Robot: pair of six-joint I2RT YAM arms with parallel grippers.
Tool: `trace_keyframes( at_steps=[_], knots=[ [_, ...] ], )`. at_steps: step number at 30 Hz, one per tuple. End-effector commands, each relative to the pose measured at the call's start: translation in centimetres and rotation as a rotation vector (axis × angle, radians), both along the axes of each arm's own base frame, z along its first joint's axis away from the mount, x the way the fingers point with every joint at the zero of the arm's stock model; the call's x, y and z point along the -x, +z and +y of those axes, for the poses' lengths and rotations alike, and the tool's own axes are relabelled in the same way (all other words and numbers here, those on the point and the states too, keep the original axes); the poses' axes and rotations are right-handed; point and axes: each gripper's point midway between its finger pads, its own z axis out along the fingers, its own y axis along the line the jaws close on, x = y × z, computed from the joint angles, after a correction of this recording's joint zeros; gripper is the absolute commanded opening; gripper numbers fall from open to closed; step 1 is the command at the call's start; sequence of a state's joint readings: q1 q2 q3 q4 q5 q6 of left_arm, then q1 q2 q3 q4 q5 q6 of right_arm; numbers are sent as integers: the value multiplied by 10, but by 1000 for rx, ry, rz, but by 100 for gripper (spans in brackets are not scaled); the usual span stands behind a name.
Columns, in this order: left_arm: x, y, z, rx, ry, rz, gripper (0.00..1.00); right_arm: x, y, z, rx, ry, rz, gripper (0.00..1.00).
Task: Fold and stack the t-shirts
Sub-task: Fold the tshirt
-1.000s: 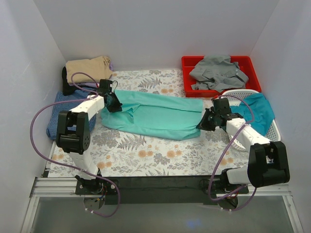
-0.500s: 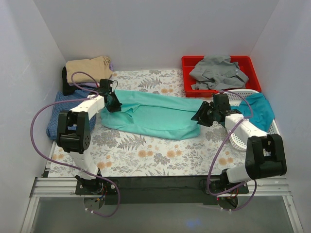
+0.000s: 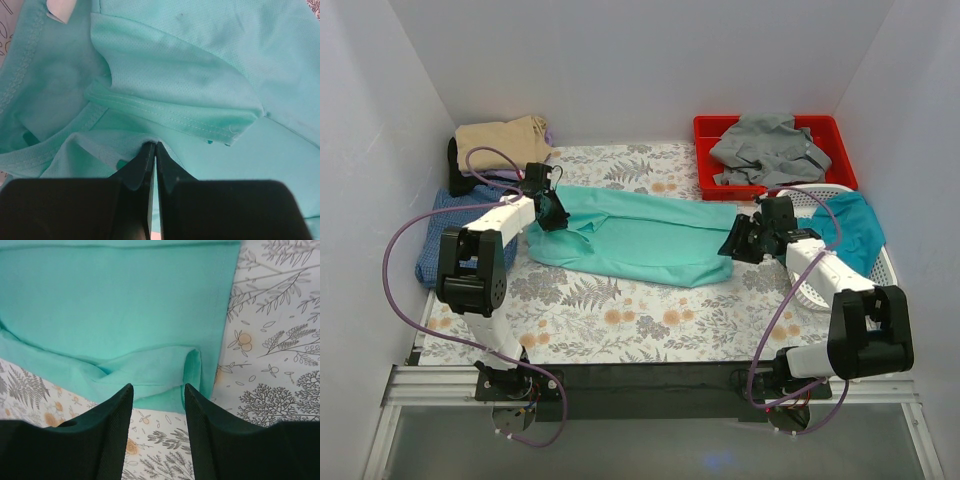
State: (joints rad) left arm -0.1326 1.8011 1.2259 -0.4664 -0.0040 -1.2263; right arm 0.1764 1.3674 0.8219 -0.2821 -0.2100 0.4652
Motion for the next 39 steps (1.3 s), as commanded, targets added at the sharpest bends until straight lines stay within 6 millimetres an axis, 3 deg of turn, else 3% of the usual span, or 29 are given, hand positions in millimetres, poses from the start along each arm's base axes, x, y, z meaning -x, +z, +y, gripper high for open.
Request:
trace_keyframes(
  at_steps=[1, 10, 15, 25, 26, 28, 29, 31, 35, 39],
  knots=[
    [-5, 25, 8, -24, 16, -68, 0, 17, -10, 4, -18, 65, 14, 50],
    [-6, 42, 15, -44, 53, -116, 12, 23, -24, 17, -89, 123, -12, 50],
    [-5, 40, 13, -41, 44, -107, 12, 23, -37, 20, -100, 143, -6, 49],
    [-4, 34, 9, -23, 29, -90, 12, 10, -43, 19, -67, 177, -52, 42],
    [-4, 35, 9, -24, 28, -91, 11, 9, -42, 18, -63, 179, -59, 40],
    [-4, 34, 8, -18, 23, -91, 11, 9, -42, 16, -43, 175, -69, 19],
    [-3, 34, 8, -15, 22, -89, 11, 9, -42, 15, -37, 178, -72, 3],
    [-2, 31, 7, -12, 20, -81, 11, 9, -37, 16, -44, 183, -87, 1],
    [-1, 29, 4, 4, 12, -71, 11, -2, -8, 17, -59, 155, -152, 1],
    [0, 23, 2, 5, -2, -55, 11, -12, 11, 26, -104, 163, -94, 1]
  ],
)
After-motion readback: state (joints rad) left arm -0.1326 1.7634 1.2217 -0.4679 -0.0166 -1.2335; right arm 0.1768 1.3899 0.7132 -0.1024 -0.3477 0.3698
